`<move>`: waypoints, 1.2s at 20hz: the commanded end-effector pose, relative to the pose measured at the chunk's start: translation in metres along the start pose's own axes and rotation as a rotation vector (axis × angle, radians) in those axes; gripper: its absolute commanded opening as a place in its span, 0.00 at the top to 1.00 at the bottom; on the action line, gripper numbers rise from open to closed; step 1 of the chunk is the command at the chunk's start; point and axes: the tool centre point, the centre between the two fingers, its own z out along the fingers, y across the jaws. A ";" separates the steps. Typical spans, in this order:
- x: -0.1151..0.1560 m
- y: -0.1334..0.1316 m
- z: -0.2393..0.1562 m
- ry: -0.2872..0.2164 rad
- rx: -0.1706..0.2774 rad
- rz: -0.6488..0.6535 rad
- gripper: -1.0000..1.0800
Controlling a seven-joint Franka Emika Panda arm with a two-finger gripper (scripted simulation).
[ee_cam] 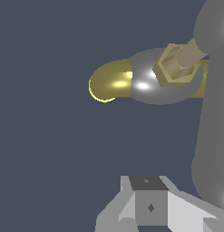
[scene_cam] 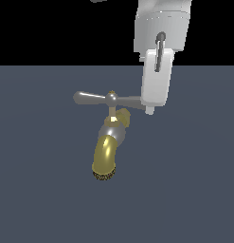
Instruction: Turn on the faucet by rotating a designated handle.
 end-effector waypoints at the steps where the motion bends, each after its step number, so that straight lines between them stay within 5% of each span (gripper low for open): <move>1: 0.001 0.002 0.004 0.001 0.000 -0.017 1.00; 15: 0.002 0.002 0.004 0.002 0.001 -0.022 1.00; 24: 0.000 0.027 0.004 0.002 0.001 -0.022 1.00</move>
